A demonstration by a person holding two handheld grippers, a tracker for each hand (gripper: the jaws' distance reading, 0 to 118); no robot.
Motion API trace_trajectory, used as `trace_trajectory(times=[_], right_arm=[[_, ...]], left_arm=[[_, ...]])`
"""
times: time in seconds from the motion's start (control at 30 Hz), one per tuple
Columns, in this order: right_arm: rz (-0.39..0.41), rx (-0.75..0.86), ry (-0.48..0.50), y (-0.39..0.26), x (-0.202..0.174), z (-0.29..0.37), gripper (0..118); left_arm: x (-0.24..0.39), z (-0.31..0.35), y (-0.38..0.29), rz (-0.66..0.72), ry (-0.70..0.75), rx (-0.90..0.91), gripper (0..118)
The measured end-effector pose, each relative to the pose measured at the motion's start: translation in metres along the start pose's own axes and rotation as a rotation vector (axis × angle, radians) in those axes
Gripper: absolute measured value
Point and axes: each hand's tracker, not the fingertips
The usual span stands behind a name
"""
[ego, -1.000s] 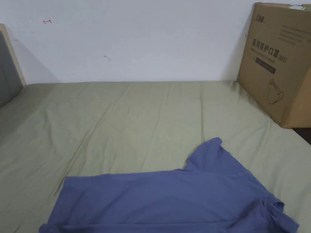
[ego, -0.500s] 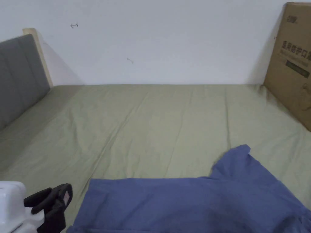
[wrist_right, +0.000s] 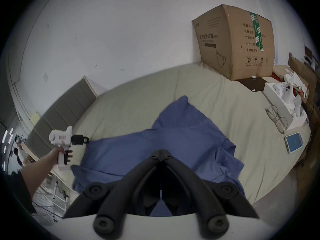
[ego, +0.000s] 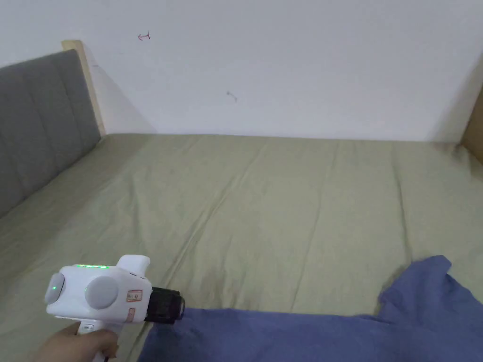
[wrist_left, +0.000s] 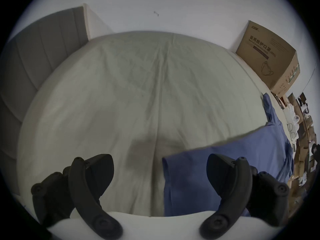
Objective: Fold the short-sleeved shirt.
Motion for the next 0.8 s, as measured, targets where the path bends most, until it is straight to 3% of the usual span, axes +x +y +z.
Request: trace_trajectory(times=[0.07,0.1,0.13,0.2,0.23,0.27,0.4,0.47,0.5,0.53,0.57,0.6,0.7,0.8], right_arm=[[0.023,-0.019,-0.020,0.000,-0.002,-0.008,0],[0.025,-0.028,-0.016,0.002,-0.001,-0.012,0],[0.022,-0.027,-0.013,0.004,0.000,-0.015,0],[0.019,-0.032,-0.002,0.009,0.003,-0.023,0],[0.019,-0.032,0.009,0.015,0.006,-0.031,0],[0.019,-0.025,0.023,0.022,0.009,-0.039,0],[0.044,-0.038,0.033,0.073,0.032,-0.102,1],[0.030,-0.119,0.012,0.106,0.054,-0.150,20],[0.020,-0.167,-0.015,0.121,0.062,-0.176,20],[0.013,-0.232,-0.066,0.135,0.070,-0.204,60],[-0.007,-0.300,-0.103,0.141,0.080,-0.228,113],[-0.049,-0.287,-0.091,0.145,0.087,-0.246,116],[-0.098,-0.368,-0.190,0.148,0.111,-0.302,116],[-0.094,-0.443,-0.218,0.133,0.122,-0.336,113]], left_arm=[[0.015,-0.018,-0.010,-0.054,-0.041,-0.101,114],[0.027,-0.015,-0.013,-0.177,0.055,-0.073,112],[0.035,-0.010,-0.015,-0.272,0.090,-0.022,103],[0.048,0.007,-0.019,-0.225,-0.001,0.061,48],[0.054,0.014,-0.022,-0.223,-0.010,0.080,8],[0.053,0.020,-0.027,-0.223,-0.074,0.071,5],[0.061,0.027,-0.027,-0.346,-0.037,0.058,4],[0.060,0.037,-0.018,-0.334,0.030,0.085,4],[0.056,0.044,-0.014,-0.292,0.000,0.099,4],[0.058,0.054,-0.013,-0.252,-0.031,0.120,4],[0.058,0.060,-0.011,-0.233,-0.028,0.130,4],[0.058,0.064,-0.008,-0.230,-0.021,0.124,4],[0.068,0.080,-0.006,-0.216,-0.023,0.120,4],[0.070,0.082,-0.004,-0.219,-0.022,0.097,5]])
